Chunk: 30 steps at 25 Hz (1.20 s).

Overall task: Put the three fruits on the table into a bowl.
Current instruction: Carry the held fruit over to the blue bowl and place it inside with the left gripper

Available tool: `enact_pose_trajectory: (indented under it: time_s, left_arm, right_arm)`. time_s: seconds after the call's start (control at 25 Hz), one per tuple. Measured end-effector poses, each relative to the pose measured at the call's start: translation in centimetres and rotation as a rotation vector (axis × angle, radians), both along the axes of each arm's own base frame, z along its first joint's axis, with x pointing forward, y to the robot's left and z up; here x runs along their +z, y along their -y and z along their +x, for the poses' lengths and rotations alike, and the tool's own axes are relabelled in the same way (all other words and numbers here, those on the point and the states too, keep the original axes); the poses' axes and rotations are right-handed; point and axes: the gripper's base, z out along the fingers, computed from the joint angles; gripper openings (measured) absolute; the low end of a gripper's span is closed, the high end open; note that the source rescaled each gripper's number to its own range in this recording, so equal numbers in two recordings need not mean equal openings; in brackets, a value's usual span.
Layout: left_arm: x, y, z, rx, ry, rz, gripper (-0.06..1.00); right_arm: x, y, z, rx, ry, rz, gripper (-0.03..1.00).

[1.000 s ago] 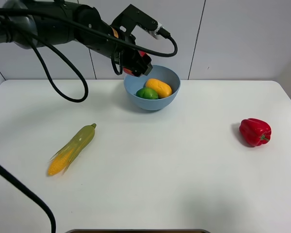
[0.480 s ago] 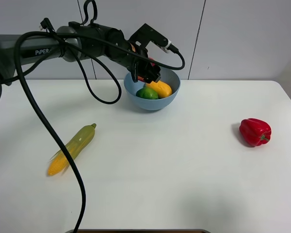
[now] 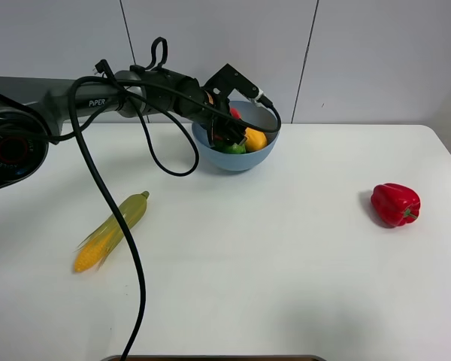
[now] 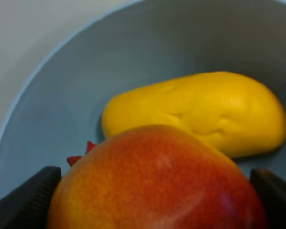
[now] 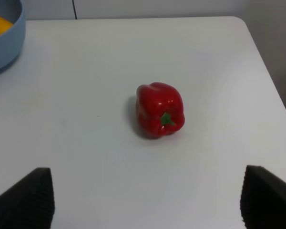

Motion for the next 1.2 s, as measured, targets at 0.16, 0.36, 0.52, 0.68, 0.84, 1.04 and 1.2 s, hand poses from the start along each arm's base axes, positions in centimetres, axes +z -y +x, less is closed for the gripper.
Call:
enact_pose_trajectory:
  time_s: [0.16, 0.36, 0.52, 0.68, 0.84, 1.04, 1.2]
  left_arm:
    - [0.1, 0.0, 0.1, -0.01, 0.025, 0.006, 0.0]
    - [0.4, 0.2, 0.3, -0.011, 0.066, -0.022, 0.0]
    - [0.5, 0.3, 0.5, -0.012, 0.09, -0.038, 0.07]
    - [0.3, 0.3, 0.5, -0.012, 0.093, -0.04, 0.28]
    - [0.2, 0.4, 0.5, -0.011, 0.091, -0.04, 0.76]
    - [0.1, 0.3, 0.5, -0.01, 0.078, -0.032, 0.98]
    - [1.3, 0.0, 0.1, -0.009, 0.055, -0.016, 1.0]
  right_arm:
    - [0.0, 0.0, 0.0, 0.0, 0.0, 0.0, 0.58]
    - [0.0, 0.0, 0.0, 0.0, 0.0, 0.0, 0.58]
    - [0.0, 0.0, 0.0, 0.0, 0.0, 0.0, 0.58]
    - [0.0, 0.0, 0.0, 0.0, 0.0, 0.0, 0.58]
    - [0.0, 0.0, 0.0, 0.0, 0.0, 0.0, 0.58]
    - [0.0, 0.0, 0.0, 0.0, 0.0, 0.0, 0.58]
    - [0.0, 0.0, 0.0, 0.0, 0.0, 0.0, 0.58]
